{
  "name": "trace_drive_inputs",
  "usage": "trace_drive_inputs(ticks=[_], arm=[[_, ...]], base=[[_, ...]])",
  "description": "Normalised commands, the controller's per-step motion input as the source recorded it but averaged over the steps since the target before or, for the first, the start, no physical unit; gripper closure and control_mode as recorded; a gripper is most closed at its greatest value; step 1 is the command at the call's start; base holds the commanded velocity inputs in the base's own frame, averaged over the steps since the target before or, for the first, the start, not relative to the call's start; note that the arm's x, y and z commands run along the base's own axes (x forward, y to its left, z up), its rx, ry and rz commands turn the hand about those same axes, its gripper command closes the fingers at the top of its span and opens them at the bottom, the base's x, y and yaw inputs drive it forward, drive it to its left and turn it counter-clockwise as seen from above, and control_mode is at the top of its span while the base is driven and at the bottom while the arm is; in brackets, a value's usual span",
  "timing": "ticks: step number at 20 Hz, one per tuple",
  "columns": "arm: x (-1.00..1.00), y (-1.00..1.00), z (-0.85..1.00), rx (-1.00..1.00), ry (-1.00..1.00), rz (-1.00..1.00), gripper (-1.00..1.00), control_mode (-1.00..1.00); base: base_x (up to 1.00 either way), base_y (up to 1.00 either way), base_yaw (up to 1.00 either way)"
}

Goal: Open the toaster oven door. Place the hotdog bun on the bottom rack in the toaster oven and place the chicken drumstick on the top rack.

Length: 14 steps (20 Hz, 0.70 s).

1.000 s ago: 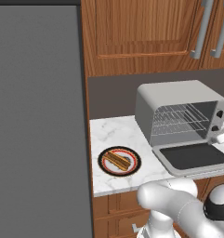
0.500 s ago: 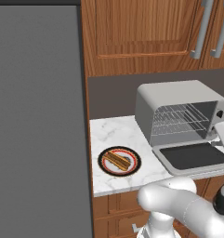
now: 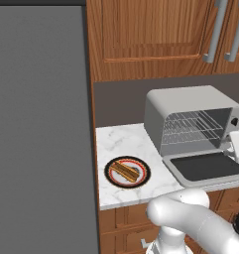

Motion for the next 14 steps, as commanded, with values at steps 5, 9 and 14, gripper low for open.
trace_drive_inputs(ticks=[5,9,14], arm=[[0.23,0.03,-0.14,0.14,-0.14,0.0,-1.0,-1.0],[0.3,-0.02,-0.15,0.08,-0.07,-0.01,-1.0,-1.0],[0.3,-0.09,-0.09,0.01,-0.01,-0.03,-1.0,-1.0]], base=[[0.0,0.0,0.0],[0.0,0.0,0.0],[0.0,0.0,0.0]])
